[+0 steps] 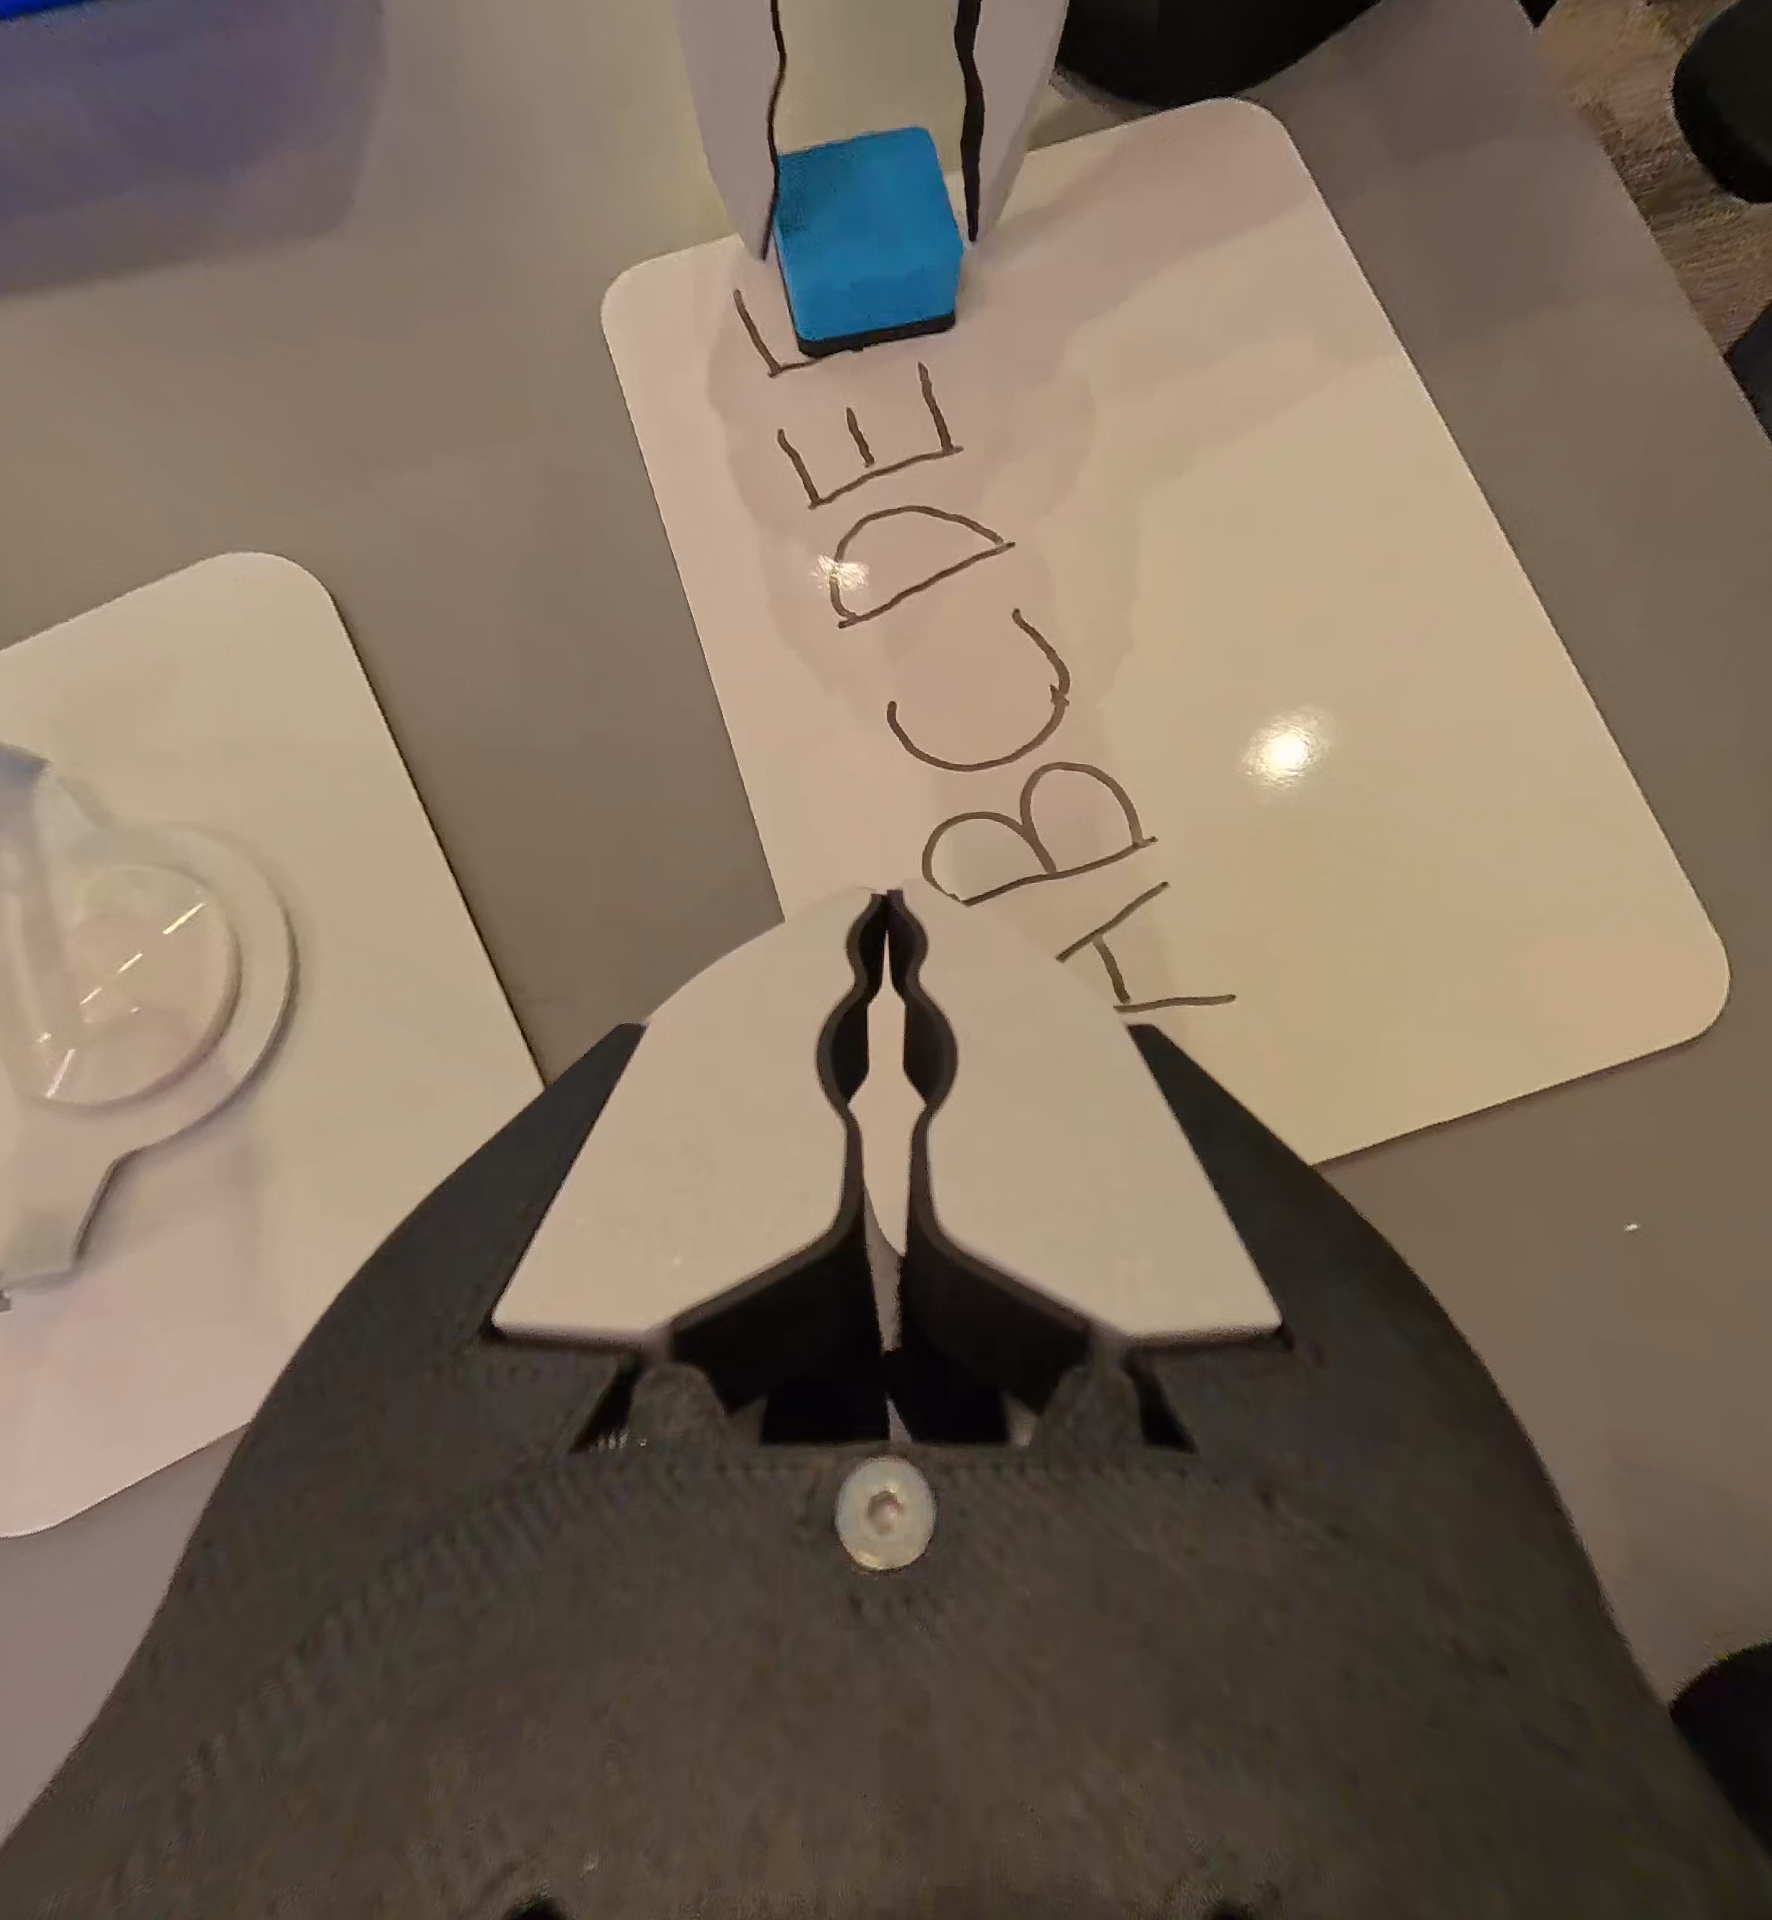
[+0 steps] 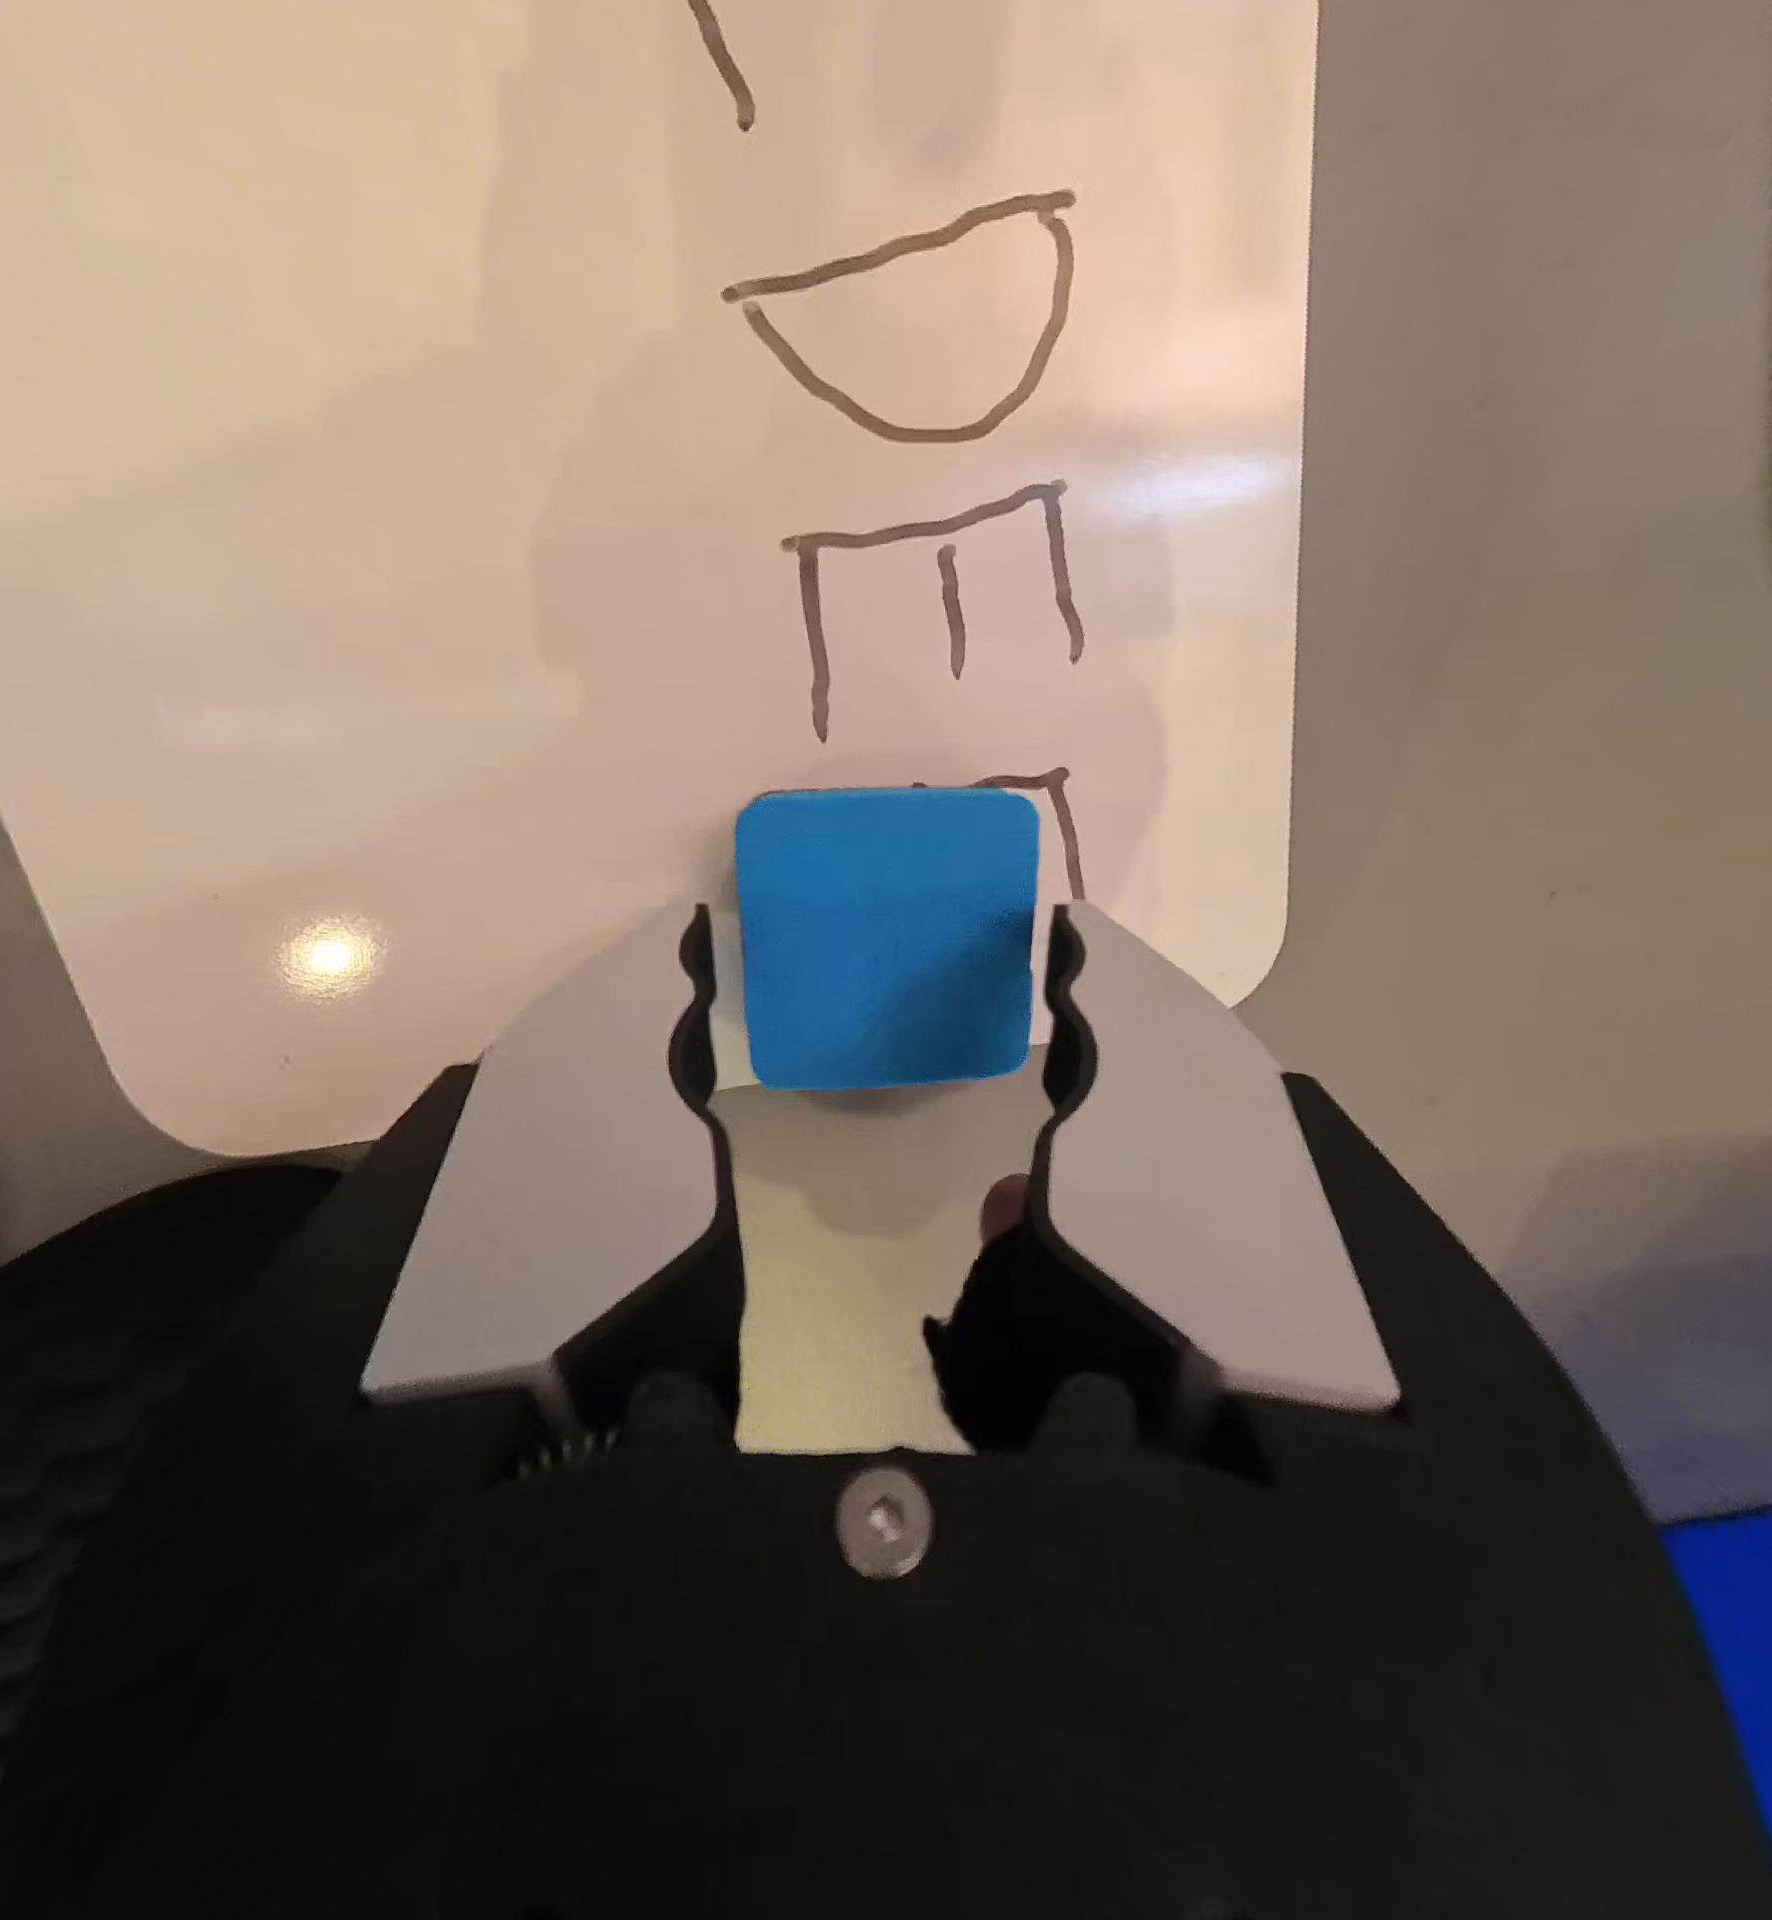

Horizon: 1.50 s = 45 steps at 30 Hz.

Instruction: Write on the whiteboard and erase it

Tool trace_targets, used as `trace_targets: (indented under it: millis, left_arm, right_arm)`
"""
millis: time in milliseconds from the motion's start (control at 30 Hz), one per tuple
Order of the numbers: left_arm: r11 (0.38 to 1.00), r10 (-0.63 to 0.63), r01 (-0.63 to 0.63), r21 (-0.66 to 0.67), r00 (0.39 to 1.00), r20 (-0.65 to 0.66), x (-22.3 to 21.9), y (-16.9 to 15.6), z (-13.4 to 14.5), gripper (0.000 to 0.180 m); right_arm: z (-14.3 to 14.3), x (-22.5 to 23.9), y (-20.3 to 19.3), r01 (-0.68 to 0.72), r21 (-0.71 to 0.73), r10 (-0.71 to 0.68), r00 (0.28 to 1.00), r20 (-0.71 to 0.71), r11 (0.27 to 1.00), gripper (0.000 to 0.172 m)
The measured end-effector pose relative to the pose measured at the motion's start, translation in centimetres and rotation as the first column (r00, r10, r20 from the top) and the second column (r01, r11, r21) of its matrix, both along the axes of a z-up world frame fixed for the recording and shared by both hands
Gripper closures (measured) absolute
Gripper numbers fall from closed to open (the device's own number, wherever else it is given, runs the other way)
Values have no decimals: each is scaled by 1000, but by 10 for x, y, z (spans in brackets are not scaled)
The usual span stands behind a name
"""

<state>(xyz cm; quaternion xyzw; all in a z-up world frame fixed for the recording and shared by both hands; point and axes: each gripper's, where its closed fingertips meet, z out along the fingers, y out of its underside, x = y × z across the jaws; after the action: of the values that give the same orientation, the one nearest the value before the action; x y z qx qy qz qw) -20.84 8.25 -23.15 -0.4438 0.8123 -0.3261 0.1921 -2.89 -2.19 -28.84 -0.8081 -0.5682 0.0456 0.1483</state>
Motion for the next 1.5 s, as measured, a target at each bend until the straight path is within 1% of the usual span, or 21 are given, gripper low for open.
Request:
trace_targets:
  millis: [33, 100, 167, 200, 400, 500, 567, 633, 667, 867, 967, 1067, 1133, 1200, 1367, 1433, 1500]
  left_arm:
    - [1000, -4, 4, -3, 1000, -11, -1, 0, -2, 180]
    - [1000, -11, 11, -7, 999, -32, -3, -1, -6, 180]
    - [1000, -17, 17, -9, 998, -60, -5, -1, -13, 180]
    - [1000, -22, 21, -8, 997, -78, -6, -2, -17, 180]
    - [1000, -28, 29, 0, 982, -186, -13, 0, -44, 180]
    - [999, -32, 33, -1, 972, -231, -18, 0, -54, 180]
    - [1000, -30, 31, 1, 970, -242, -18, 1, -59, 180]
    - [999, -17, 24, 23, 967, -254, -18, 4, -63, 180]
    - [999, -17, 25, 28, 964, -266, -19, 5, -66, 180]
    - [1000, -11, 17, 22, 963, -269, -18, 5, -67, 180]
    - [999, -7, 17, 36, 961, -277, -18, 5, -67, 180]
    - [999, -2, 14, 40, 960, -280, -18, 5, -67, 180]
    - [999, 1, 12, 44, 959, -283, -18, 5, -67, 180]
    - [999, 4, 12, 52, 958, -288, -18, 5, -67, 180]
    - [998, 18, 0, 61, 954, -298, -18, 6, -67, 180]
    - [998, 24, -5, 65, 953, -301, -18, 6, -67, 180]
    - [997, 31, -6, 81, 952, -304, -18, 7, -67, 180]
  right_arm:
    - [2, 0, 0, 2, 7, -2, 1000, -3, 1000, 109]
    - [7, 0, -1, -4, 31, 4, 1000, -4, 1000, 112]
    - [10, -2, 0, 5, 46, -4, 1000, -17, 999, 124]
    - [9, -1, 0, 1, 52, -1, 1000, -7, 999, 127]
    - [9, -2, 0, 12, 59, -10, 1000, -20, 998, 131]
    - [9, 0, 2, 23, 57, -22, 1000, -21, 998, 131]
    - [10, -2, 2, 18, 57, -17, 1000, -22, 998, 124]
    - [7, 2, 5, 22, 71, -23, 1000, 18, 997, 114]
    - [6, 2, 5, 16, 74, -18, 1000, 21, 997, 111]
    - [10, 0, 6, 7, 71, -7, 1000, -2, 997, 116]
    - [13, 3, 12, 12, 100, -12, 1000, 3, 995, 118]
    - [7, 6, 12, 0, 78, -3, 1000, 30, 997, 114]
    - [2, 6, 10, -7, 63, 5, 999, 35, 998, 119]
    - [2, 4, 11, -10, 69, 8, 1000, 28, 998, 120]
    - [2, 11, 25, 61, 79, -62, 998, 7, 995, 121]
    - [2, 6, 21, 25, 76, -26, 1000, 13, 997, 121]
    - [3, -8, 5, -48, 33, 49, 998, -27, 998, 121]
